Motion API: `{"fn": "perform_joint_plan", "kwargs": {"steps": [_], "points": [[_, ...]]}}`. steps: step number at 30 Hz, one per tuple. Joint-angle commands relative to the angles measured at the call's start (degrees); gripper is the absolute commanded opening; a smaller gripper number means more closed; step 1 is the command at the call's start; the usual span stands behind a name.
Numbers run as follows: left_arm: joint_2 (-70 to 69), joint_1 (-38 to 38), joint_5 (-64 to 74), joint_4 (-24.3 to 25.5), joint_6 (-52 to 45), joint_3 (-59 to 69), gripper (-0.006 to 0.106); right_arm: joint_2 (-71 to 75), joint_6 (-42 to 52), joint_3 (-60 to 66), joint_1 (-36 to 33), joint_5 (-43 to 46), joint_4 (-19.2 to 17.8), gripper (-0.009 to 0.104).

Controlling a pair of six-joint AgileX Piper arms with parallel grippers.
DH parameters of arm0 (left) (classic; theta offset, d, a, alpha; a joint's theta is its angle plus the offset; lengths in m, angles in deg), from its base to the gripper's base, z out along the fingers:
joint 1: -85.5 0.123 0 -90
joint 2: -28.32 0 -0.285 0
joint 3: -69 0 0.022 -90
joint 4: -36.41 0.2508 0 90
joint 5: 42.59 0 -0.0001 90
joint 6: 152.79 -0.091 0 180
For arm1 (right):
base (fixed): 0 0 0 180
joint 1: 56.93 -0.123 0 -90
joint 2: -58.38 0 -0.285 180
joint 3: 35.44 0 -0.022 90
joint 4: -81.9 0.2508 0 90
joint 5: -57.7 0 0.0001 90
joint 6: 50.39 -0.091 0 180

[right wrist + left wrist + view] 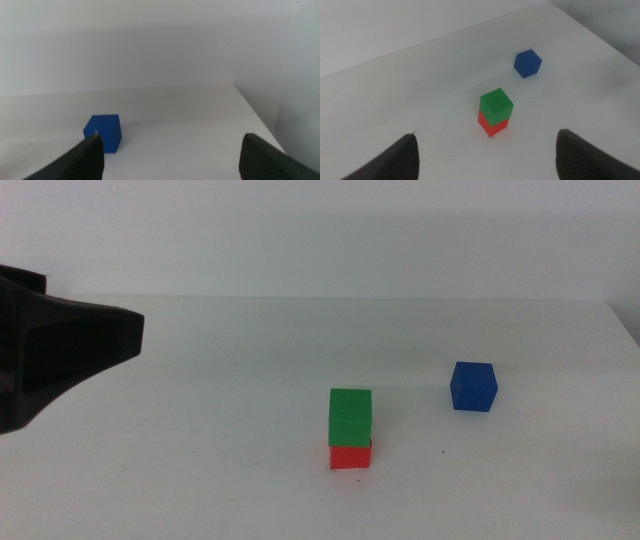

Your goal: Stack red cubes first, then green, then blue cubes in a specific spot.

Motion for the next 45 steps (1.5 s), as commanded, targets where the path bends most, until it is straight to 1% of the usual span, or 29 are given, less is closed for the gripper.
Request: {"fn": "perform_joint_plan", "kwargs": {"steps": [1, 3, 4, 5, 7, 8, 9, 10, 12, 13, 15, 16, 18, 20, 23, 24, 26, 27, 28, 30, 35, 38, 42, 45], "points": [[-0.28, -0.14, -0.49, 0.24, 0.24, 0.19, 0.094, 0.25, 0.19, 0.17, 0.47, 2.21, -0.47, 0.093], [-0.28, -0.14, -0.49, 0.24, 0.24, 0.19, 0.094, 0.25, -1.44, 0.17, 0.47, 3.81, 0.69, 0.093], [-0.28, -0.14, -0.49, 0.24, 0.24, 0.19, 0.094, 0.25, -2.89, -0.65, 0.47, 3.81, 0.69, 0.093], [-0.28, -0.14, -0.49, 0.24, 0.24, 0.19, 0.094, -0.3, -4.15, -3.22, 0.47, 3.81, 0.69, 0.093], [-0.28, -0.14, -0.49, 0.24, 0.24, 0.19, 0.094, -6.95, -5.04, -10.92, 0.47, 1.57, 0.69, 0.093], [-0.28, -0.14, -0.63, 0.24, 0.26, 0.19, 0.094, -10.77, -5.44, -15.82, 0.47, -1.65, 0.69, 0.093], [-0.28, -0.14, -0.75, 0.24, 0.26, 0.19, 0.094, -16.02, -5.6, -21.21, 0.47, -7.15, 1.38, 0.093], [-0.28, -0.14, -0.75, 0.24, 0.26, 0.19, 0.094, -21.47, -5.6, -25.65, 0.47, -12.76, 2.47, 0.093], [-0.38, -0.14, -0.75, 0.24, 0.26, 0.19, 0.094, -31.57, -5.35, -35.89, 0.47, -26.58, 2.74, 0.093], [-0.38, -0.14, -0.75, 0.24, 0.26, 0.19, 0.094, -35.05, -5.35, -39.44, 0.47, -31.93, 2.74, 0.093], [-0.38, -0.14, -0.75, 0.24, 0.26, 0.19, 0.094, -42.73, -5.59, -46.49, 0.47, -38.52, 2.63, 0.093], [-0.38, -0.14, -0.75, 0.24, 0.26, 0.19, 0.094, -45.43, -5.59, -49.28, 0.47, -39.91, 2.76, 0.093], [-0.38, -0.14, -0.75, 0.24, 0.26, 0.19, 0.094, -51.56, -5.59, -53.4, 0.47, -40.69, 3.7, 0.093], [-0.4, -0.14, -0.75, 0.52, 0.26, 0.19, 0.094, -56.69, -5.59, -55.5, 0.47, -39.72, 5.42, 0.093], [-0.4, -0.14, -0.75, 0.64, 0.45, 0.19, 0.094, -62.75, -5.75, -55.9, 0.47, -32.05, 5.97, 0.093], [-0.4, -0.14, -0.75, 0.64, 0.45, 0.19, 0.094, -64.88, -5.87, -56.16, 0.47, -29.97, 7.47, 0.093], [-0.4, -0.14, -0.75, 0.64, 0.45, 0.19, 0.094, -69.21, -3.75, -57.98, 0.03, -28.95, 10.92, 0.093], [-0.4, -0.14, -0.75, 0.64, 0.45, 0.19, 0.094, -71.97, -2.65, -59.6, -0.82, -30.02, 11.95, 0.093], [-0.4, -0.14, -0.75, 0.64, 0.45, 0.19, 0.094, -74.23, -2.5, -61.18, -2.11, -31.32, 11.98, 0.093], [-0.4, -0.14, -0.75, 0.64, 0.45, 0.19, 0.094, -80.13, -3.1, -65.62, -5.63, -34.12, 10.04, 0.093], [-0.4, -0.14, -0.75, 0.64, 0.26, 0.19, 0.094, -92.83, -12.99, -74.32, -13.09, -38.19, 1.56, 0.093], [-0.4, -0.14, -0.75, 0.64, 0.26, 0.19, 0.094, -99.11, -16.47, -78.28, -16.97, -39.79, -1.95, 0.093], [-0.4, -0.14, -0.75, 0.64, 0.26, 0.19, 0.094, -106.26, -20.1, -80.6, -18.91, -38.91, -4.82, 0.093], [-0.4, -0.14, -0.75, 0.64, 0.26, 0.19, 0.094, -109.76, -22.33, -80.6, -18.91, -36.4, -5.22, 0.093]]}}
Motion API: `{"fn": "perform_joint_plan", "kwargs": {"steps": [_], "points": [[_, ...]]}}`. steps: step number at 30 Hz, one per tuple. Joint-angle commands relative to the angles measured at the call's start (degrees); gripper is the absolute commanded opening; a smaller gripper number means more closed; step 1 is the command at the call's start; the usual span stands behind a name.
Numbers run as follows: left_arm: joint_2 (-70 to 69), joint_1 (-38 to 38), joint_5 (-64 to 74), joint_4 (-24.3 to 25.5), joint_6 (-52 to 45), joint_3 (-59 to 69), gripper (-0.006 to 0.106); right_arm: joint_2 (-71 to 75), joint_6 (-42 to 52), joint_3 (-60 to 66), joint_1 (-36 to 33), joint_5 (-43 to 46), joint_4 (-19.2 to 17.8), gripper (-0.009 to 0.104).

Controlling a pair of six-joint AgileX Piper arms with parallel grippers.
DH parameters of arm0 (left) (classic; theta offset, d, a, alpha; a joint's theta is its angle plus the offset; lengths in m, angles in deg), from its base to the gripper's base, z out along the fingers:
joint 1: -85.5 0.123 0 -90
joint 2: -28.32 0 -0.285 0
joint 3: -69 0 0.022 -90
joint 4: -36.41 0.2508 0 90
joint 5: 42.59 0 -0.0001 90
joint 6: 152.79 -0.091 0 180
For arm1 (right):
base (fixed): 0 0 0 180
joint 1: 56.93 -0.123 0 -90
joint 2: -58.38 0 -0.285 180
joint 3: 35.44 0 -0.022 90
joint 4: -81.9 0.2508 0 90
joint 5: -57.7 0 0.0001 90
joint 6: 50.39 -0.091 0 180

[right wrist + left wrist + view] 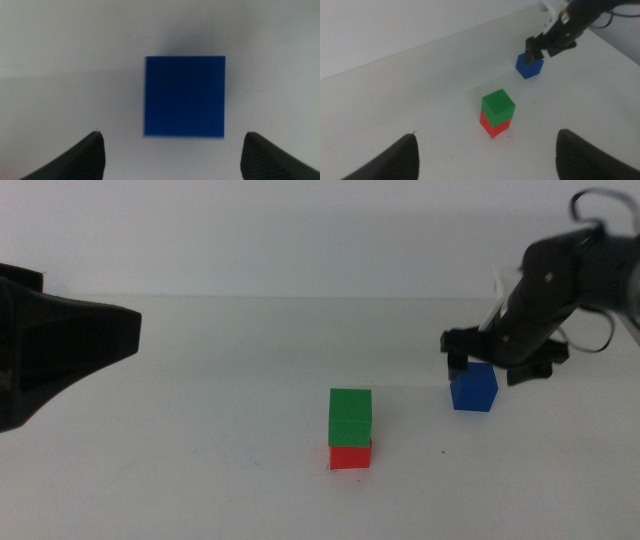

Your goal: Stack red cubes first, then green, then blue cubes in a specific spot.

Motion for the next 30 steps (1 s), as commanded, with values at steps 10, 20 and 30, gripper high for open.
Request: {"fn": "perform_joint_plan", "kwargs": {"steps": [10, 20, 30], "points": [[-0.27, -0.14, -0.75, 0.23, 0.26, 0.19, 0.094, -5.6, -4.11, -1.02, 0.02, 7.02, -6.15, 0.029], [-0.27, -0.14, -0.75, 0.23, 0.26, 0.19, 0.094, 9.87, -14.32, -4.25, -15.44, -10.34, -11.08, 0.012], [-0.27, -0.14, -0.75, 0.23, 0.26, 0.19, 0.094, 3.88, -22.44, -18.99, -29.01, -22.86, -13.47, 0.016]]}}
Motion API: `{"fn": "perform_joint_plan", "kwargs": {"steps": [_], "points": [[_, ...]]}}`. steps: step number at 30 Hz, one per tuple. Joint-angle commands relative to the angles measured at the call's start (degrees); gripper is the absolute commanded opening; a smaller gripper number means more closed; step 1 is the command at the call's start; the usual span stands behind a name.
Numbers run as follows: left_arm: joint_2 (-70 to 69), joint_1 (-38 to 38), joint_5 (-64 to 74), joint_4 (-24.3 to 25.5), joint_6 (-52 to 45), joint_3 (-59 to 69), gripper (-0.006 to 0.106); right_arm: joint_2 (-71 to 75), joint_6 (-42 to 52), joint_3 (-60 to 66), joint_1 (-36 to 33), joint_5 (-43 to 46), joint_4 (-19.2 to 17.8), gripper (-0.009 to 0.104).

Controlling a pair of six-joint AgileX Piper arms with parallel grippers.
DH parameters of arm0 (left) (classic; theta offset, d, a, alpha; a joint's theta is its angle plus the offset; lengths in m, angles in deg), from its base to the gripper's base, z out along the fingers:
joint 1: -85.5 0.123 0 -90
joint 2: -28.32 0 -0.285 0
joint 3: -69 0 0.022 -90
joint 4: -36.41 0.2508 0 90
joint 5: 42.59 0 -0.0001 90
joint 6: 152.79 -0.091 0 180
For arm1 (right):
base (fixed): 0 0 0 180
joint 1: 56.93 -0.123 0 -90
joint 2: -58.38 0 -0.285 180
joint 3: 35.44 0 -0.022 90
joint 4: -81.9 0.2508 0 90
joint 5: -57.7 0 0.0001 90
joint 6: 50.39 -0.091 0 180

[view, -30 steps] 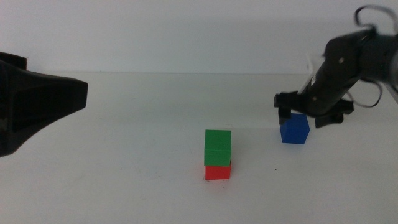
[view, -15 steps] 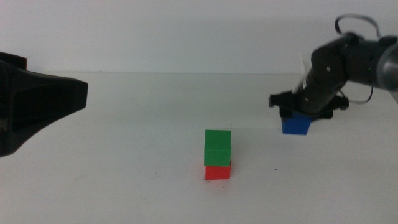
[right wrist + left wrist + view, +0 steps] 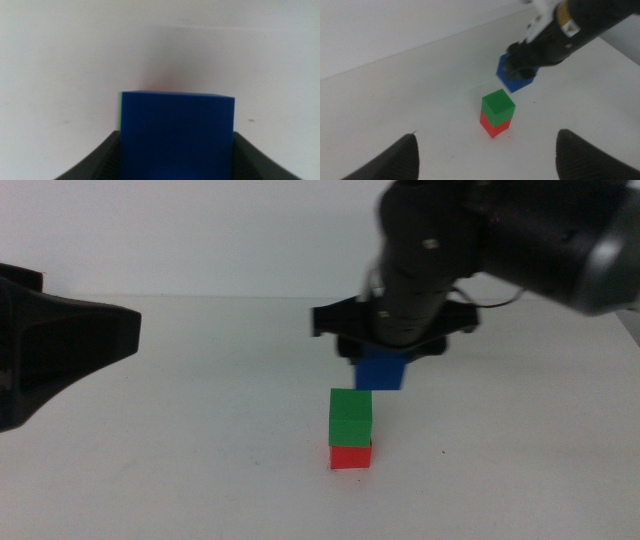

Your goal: Stack red cubes first, then green, then blue cubes in a specific spot.

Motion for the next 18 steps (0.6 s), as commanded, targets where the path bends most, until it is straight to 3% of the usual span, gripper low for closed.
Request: {"fn": "perform_joint_plan", "kwargs": {"steps": [1, 18], "points": [[-0.27, -0.14, -0.75, 0.23, 0.26, 0.19, 0.094, -1.84, -1.41, -2.6, -1.56, -1.18, -1.32, 0.016], [-0.27, -0.14, -0.75, 0.23, 0.26, 0.19, 0.094, -8.65, -4.37, -3.57, -2.9, -1.18, -0.92, 0.02]]}}
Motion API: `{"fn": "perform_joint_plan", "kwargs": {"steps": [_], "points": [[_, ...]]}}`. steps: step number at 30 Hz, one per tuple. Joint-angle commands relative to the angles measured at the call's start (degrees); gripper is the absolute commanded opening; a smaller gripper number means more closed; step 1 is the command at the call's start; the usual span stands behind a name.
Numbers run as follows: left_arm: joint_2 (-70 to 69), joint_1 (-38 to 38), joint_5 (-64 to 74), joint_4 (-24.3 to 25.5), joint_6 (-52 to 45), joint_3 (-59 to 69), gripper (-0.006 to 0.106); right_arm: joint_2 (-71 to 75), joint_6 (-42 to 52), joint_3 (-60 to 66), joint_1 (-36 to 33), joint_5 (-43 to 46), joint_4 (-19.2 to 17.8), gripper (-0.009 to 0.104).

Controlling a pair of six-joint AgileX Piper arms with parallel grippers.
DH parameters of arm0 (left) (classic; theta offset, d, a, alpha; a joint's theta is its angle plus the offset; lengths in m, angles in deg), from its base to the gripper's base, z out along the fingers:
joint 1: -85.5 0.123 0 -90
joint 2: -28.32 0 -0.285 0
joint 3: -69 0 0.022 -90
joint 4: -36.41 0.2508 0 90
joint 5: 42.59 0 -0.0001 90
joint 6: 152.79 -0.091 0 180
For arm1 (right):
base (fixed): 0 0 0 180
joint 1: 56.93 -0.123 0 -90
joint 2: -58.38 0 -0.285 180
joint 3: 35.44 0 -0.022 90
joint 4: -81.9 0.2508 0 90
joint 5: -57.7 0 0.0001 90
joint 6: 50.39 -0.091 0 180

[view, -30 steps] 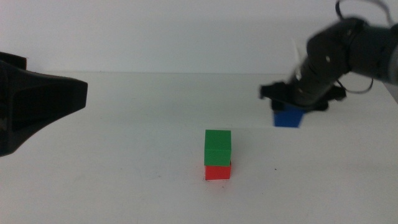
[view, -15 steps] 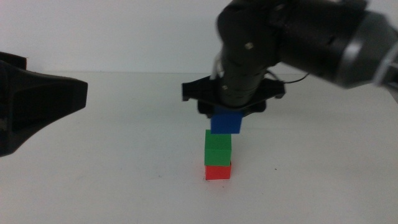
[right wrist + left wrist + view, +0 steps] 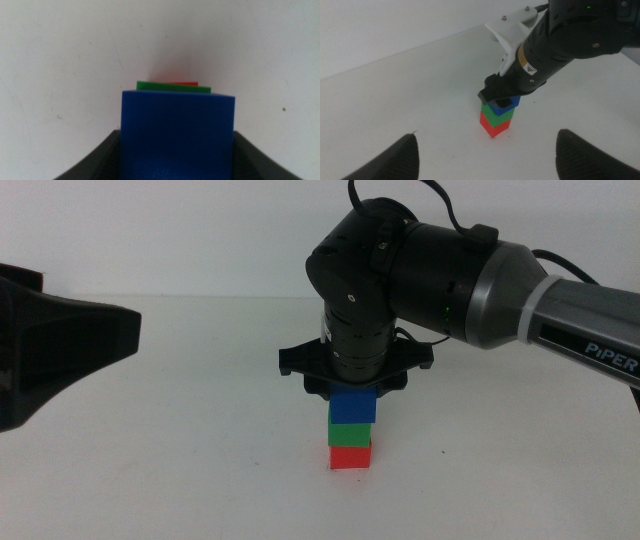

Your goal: Stack red cubes first, then green, then blue cubes in a specific spot.

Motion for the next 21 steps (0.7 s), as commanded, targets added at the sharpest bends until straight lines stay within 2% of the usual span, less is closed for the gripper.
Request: {"fn": "perform_joint_plan", "kwargs": {"steps": [1, 10, 21], "points": [[-0.27, -0.14, -0.75, 0.23, 0.26, 0.19, 0.094, -0.14, -0.26, -0.68, -0.02, -0.49, -0.76, 0.02], [-0.27, -0.14, -0.75, 0.23, 0.26, 0.19, 0.094, -0.3, -0.26, -0.68, -0.02, 1.58, -1.1, 0.022], [-0.27, -0.14, -0.75, 0.23, 0.26, 0.19, 0.094, -0.3, -0.26, -0.31, -0.02, 1.12, -2.94, 0.051]]}}
